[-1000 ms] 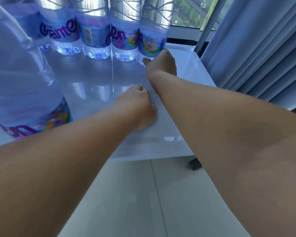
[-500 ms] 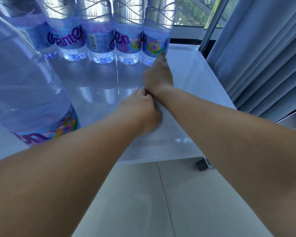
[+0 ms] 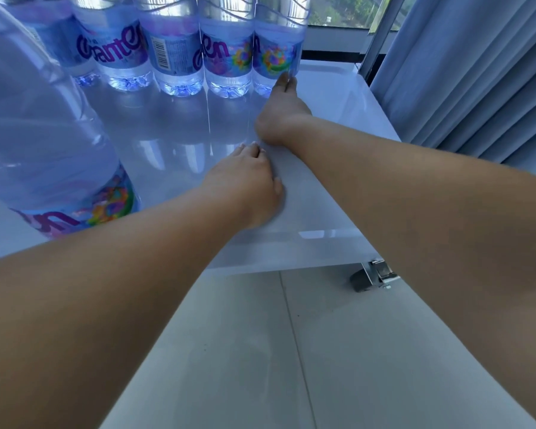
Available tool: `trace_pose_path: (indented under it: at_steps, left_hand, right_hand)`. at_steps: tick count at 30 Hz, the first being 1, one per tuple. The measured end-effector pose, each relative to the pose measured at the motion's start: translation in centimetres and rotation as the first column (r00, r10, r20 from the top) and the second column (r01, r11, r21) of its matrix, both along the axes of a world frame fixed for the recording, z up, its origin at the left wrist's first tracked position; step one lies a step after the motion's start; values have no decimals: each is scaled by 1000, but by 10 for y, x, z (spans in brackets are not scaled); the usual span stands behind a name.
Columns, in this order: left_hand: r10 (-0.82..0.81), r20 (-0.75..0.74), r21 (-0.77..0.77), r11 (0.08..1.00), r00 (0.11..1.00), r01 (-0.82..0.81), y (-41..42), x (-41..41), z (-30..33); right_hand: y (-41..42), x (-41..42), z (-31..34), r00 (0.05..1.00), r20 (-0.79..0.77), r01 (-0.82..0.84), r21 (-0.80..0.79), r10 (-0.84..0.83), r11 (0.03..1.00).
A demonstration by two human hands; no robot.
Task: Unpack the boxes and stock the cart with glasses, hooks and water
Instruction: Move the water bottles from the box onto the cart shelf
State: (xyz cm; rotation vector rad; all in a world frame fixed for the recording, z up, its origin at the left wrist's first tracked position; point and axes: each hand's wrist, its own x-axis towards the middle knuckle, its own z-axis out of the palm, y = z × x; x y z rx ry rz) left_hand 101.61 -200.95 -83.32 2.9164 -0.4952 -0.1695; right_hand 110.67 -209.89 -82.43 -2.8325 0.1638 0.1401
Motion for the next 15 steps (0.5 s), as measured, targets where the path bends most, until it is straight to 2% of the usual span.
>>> trace_pose_path:
  at_steps: [2,4,6,8,10,13,15]
  left_hand:
    - [-2,-25,-17,1000,1000,2,4,-9,4]
    - [6,-27,-56,998,1000,-8,15,-26,8]
    - [-5,17,-111,994,1000,7,34,-50,9]
    - [-64,77,-147,986,995,75,53,-80,10]
    - [-142,122,-112,982,982,155,74,-106,11]
    - [-169,143,-11,985,975,172,103,-122,12]
    - [-167,92,9,986,982,167,117,-125,15]
  right_hand:
    - [5,-15,11,998,14,-54,-4,54,999]
    - [17,-42,22,978,149,-155,35,148,987]
    - [35,-73,32,925,281,-312,178,255,933]
    - [53,-105,39,903,263,-424,433,339,795]
    - [70,-126,43,906,173,-409,595,387,692]
    - [100,-136,43,891,194,-440,595,411,673]
    - [114,-139,43,911,224,-408,617,347,673]
